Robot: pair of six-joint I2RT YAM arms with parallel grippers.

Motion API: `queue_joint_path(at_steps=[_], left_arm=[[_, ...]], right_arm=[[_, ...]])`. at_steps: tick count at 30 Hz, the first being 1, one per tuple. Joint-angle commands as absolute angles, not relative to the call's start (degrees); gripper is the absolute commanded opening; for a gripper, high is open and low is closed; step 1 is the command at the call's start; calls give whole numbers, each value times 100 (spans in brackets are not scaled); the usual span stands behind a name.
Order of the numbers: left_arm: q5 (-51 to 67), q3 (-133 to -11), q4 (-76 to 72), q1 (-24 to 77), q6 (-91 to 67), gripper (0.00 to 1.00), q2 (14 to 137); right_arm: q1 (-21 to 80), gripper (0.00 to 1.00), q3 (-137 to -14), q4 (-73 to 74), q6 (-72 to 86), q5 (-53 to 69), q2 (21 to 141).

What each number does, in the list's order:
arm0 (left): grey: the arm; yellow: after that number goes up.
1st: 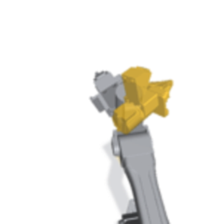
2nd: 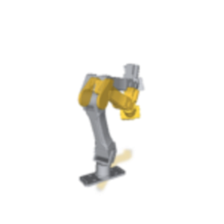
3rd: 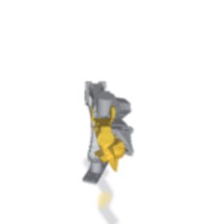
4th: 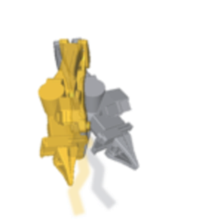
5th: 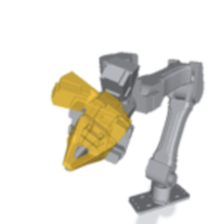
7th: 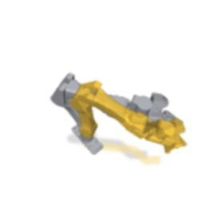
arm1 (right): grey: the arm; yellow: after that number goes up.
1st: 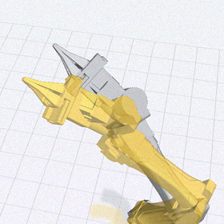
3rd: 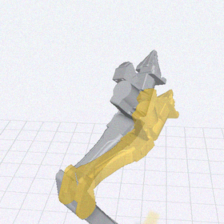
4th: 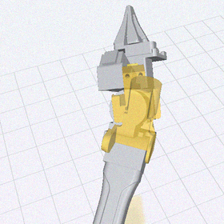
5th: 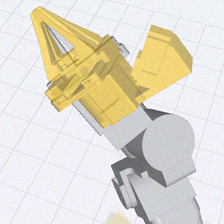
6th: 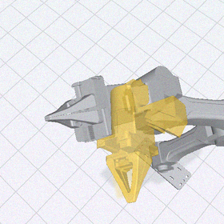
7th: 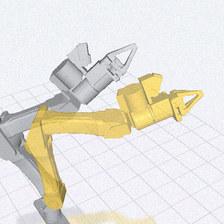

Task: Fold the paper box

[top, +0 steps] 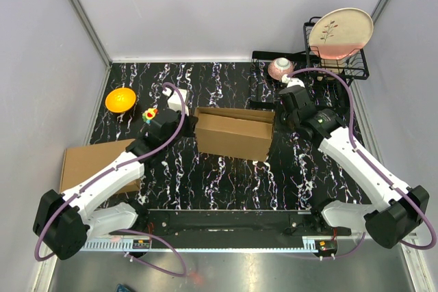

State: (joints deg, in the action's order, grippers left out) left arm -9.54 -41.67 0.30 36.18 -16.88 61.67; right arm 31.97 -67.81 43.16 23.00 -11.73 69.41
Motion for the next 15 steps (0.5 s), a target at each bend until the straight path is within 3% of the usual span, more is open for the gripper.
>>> queue_joint_path(at_steps=[1,15], left_arm=[[-791,-4148,800,3718,-1679,0,6354],[-879,-4025,782,3727,-1626,0,6275]], right_arm=[[3252,0,-7022,4210,2399,-1178,6926],[3234,0,-7277,4245,2760,-703,7022]])
